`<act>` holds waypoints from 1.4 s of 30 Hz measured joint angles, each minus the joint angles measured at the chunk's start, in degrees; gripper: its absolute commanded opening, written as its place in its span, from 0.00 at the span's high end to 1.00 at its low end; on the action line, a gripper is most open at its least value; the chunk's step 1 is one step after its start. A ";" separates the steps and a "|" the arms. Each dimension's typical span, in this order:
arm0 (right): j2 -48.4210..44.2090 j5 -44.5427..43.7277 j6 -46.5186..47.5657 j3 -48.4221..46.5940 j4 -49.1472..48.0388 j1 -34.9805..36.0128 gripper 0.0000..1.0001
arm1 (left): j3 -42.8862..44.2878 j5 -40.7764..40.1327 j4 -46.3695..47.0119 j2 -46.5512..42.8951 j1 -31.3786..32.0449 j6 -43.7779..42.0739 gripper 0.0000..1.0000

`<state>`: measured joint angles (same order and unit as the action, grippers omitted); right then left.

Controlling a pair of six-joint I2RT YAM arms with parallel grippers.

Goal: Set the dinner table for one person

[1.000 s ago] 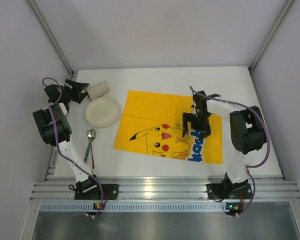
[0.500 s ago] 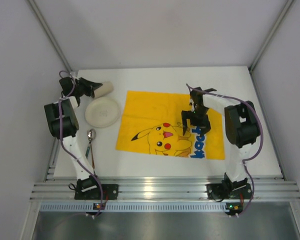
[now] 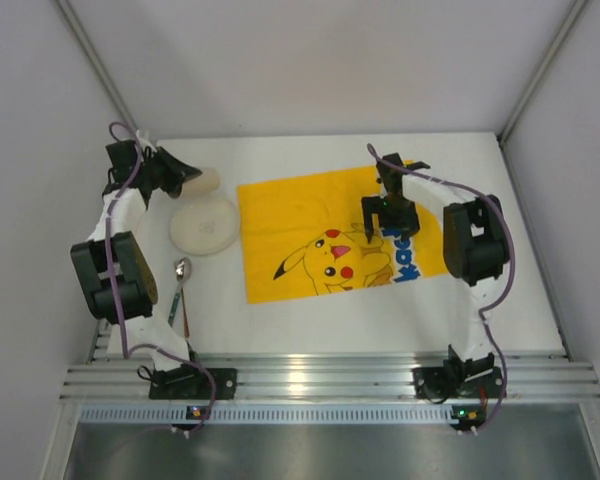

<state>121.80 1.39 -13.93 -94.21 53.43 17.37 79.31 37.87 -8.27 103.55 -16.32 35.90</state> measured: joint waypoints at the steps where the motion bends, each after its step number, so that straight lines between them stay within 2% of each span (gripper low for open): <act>1: -1.42 -0.04 -0.07 2.43 -1.09 0.00 0.00 | -1.11 -0.33 -0.55 -1.77 0.42 -0.42 1.00; 5: -9.53 0.52 -0.22 15.32 -3.96 0.00 0.00 | -3.87 -3.54 -3.28 -6.78 4.20 -1.84 1.00; 8: -12.92 1.25 -0.24 20.28 -4.83 0.00 0.00 | -4.83 -6.23 -5.75 -9.42 9.90 -2.10 1.00; 13: -12.39 2.01 -0.85 19.12 -4.28 0.17 0.00 | -3.61 -11.21 -9.88 -11.58 21.53 -2.67 1.00; 18: -11.08 3.98 -1.79 16.81 -5.09 1.81 0.00 | 2.08 -15.78 -14.16 -11.32 32.35 -2.71 1.00; 25: -10.05 5.66 -3.58 15.23 -6.34 7.04 0.00 | 10.47 -19.26 -16.90 -8.31 36.79 -2.62 1.00; 31: -10.08 5.68 -4.33 14.73 -6.38 7.76 0.00 | 16.31 -21.31 -19.50 -3.30 39.32 -2.73 1.00; 34: -10.64 4.09 -4.31 12.52 -4.72 7.76 0.00 | 21.38 -22.36 -22.40 0.83 41.62 -3.45 1.00; 37: -13.42 1.09 -4.42 7.72 -1.27 7.76 0.00 | 31.82 -24.04 -26.82 8.20 44.83 -5.84 1.00; 42: -27.56 -5.16 -6.38 0.33 5.03 7.74 0.00 | 52.28 -27.85 -33.70 21.81 51.10 -11.98 1.00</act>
<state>94.24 -3.77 -20.32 -93.89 58.46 25.10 131.59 10.02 -41.98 125.36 34.79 23.92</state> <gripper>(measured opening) 0.996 0.181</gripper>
